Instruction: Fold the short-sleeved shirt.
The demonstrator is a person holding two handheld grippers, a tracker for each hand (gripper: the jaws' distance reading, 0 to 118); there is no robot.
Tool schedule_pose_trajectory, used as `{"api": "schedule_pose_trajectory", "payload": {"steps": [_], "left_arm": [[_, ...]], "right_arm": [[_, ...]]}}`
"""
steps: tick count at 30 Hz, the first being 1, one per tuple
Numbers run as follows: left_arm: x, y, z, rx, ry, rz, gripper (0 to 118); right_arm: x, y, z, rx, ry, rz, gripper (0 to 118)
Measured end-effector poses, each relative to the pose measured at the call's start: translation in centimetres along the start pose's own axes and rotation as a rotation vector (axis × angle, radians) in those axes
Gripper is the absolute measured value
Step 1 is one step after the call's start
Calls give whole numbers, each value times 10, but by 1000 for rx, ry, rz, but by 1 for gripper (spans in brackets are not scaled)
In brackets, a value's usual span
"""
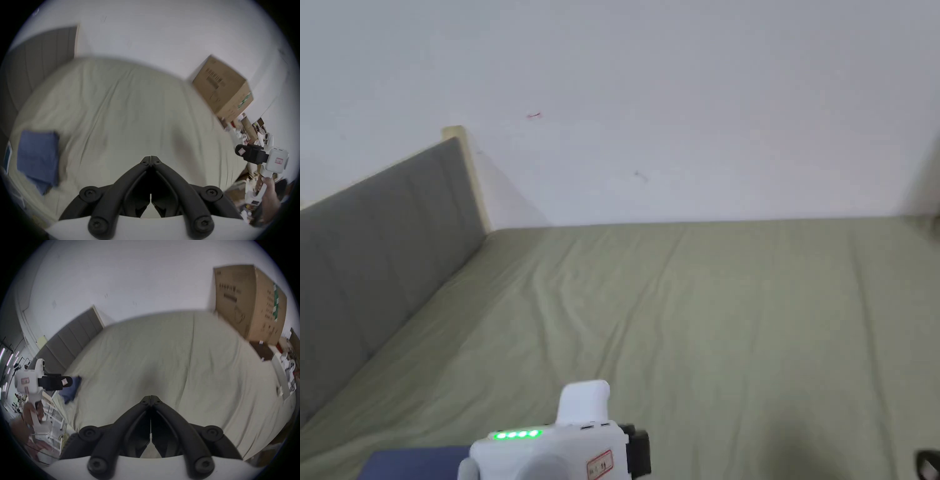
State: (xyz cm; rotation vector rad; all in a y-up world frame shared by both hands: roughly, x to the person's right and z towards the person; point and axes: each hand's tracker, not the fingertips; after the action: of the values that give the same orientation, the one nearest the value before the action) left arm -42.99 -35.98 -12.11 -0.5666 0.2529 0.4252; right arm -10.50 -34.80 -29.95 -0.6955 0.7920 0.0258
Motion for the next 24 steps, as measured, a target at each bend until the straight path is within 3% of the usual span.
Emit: {"api": "schedule_pose_trajectory", "payload": {"steps": [4, 6, 9, 14, 15, 16, 17, 18, 19, 20, 21, 22, 24], "left_arm": [[75, 5, 34, 417, 117, -223, 0], [98, 9, 41, 534, 186, -290, 0], [115, 15, 47, 585, 167, -262, 0], [131, 20, 48, 665, 238, -278, 1], [133, 20, 51, 677, 228, -278, 13], [134, 19, 53, 687, 217, -281, 34], [135, 20, 55, 693, 212, -285, 65], [136, 21, 56, 694, 200, -293, 77], [137, 23, 55, 690, 207, -299, 77], [140, 23, 54, 689, 227, -302, 104], [140, 20, 56, 701, 232, -302, 116], [141, 18, 60, 722, 225, -304, 118], [143, 18, 64, 723, 235, -303, 118]], "right_arm": [[-6, 17, 54, 379, -49, 15, 0], [-9, 24, 73, 530, -79, 34, 0], [-5, 32, 81, 672, -99, 55, 0], [4, 46, 74, 714, -137, 41, 0], [6, 48, 71, 711, -162, 24, 1], [8, 50, 68, 706, -184, 9, 16], [10, 51, 66, 696, -198, 3, 46], [12, 52, 63, 678, -236, -6, 57], [14, 54, 60, 659, -260, -22, 57], [16, 54, 58, 634, -282, -48, 83], [17, 53, 59, 638, -288, -64, 98], [19, 52, 60, 641, -270, -76, 107], [18, 50, 62, 648, -265, -71, 110]]}}
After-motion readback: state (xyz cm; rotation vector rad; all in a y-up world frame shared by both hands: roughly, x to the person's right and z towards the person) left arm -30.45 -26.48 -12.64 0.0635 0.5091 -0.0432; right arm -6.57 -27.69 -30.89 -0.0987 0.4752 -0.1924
